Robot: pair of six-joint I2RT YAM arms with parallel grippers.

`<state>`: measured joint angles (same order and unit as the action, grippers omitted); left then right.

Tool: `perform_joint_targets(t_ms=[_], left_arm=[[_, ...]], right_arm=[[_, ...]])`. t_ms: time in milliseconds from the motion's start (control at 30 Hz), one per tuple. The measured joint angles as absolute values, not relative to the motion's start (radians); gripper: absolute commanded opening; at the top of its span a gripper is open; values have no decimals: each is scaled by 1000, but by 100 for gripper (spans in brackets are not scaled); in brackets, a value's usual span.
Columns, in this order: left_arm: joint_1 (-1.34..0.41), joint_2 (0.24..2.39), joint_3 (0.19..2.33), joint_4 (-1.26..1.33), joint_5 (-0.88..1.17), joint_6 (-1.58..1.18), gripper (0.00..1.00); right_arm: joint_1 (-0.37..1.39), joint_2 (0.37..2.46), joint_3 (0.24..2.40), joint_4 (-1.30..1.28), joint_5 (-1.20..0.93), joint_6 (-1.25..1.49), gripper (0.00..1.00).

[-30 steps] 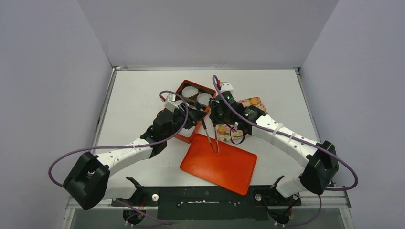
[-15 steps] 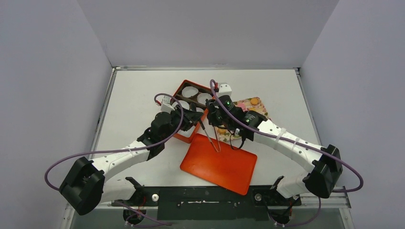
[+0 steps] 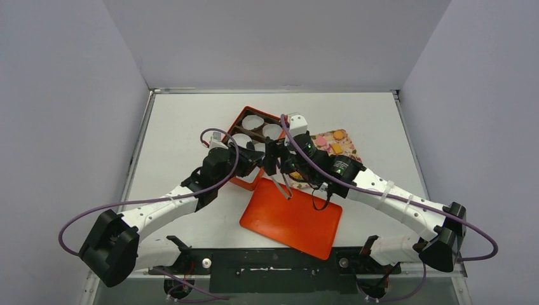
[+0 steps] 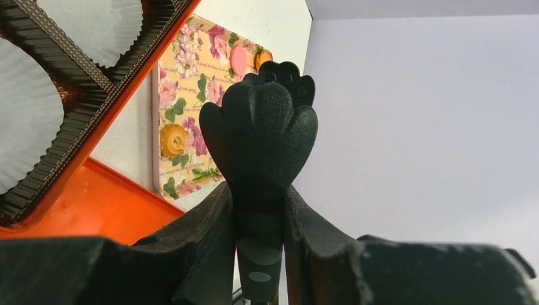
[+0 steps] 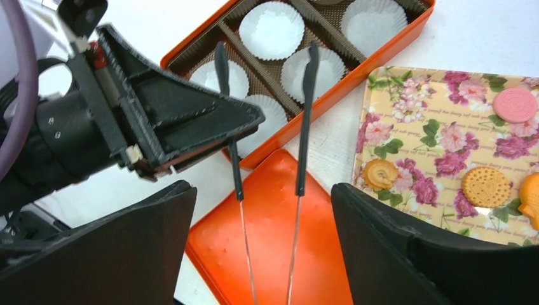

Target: Pack the cookies

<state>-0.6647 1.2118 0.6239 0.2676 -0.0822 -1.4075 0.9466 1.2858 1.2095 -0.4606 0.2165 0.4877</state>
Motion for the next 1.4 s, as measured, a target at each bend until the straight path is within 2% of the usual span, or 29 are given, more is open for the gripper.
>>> perform_joint_targets(t_ms=[200, 400, 600, 933, 1067, 1233, 1267, 1400], left_arm=[[-654, 1212, 641, 249, -78, -1468, 0], [-646, 1215, 641, 250, -60, -1526, 0], [-641, 1216, 641, 250, -44, -1567, 0], [-640, 1216, 641, 293, -22, -1623, 0], [-640, 1216, 638, 296, -19, -1626, 0], [-640, 1216, 631, 314, -16, -1642, 0], [-640, 1216, 629, 321, -14, -1644, 7], [-640, 1216, 619, 354, -13, -1649, 22]], right_arm=[[999, 1286, 1200, -498, 229, 489, 87], [1010, 1287, 1170, -523, 240, 506, 86], [1010, 1308, 1161, -535, 255, 509, 76], [1010, 1352, 1161, -533, 255, 509, 66], [1010, 1356, 1161, -533, 254, 505, 56], [1010, 1357, 1178, -538, 255, 495, 36], [1010, 1357, 1182, -541, 253, 493, 33], [1016, 1367, 1208, -554, 243, 482, 26]])
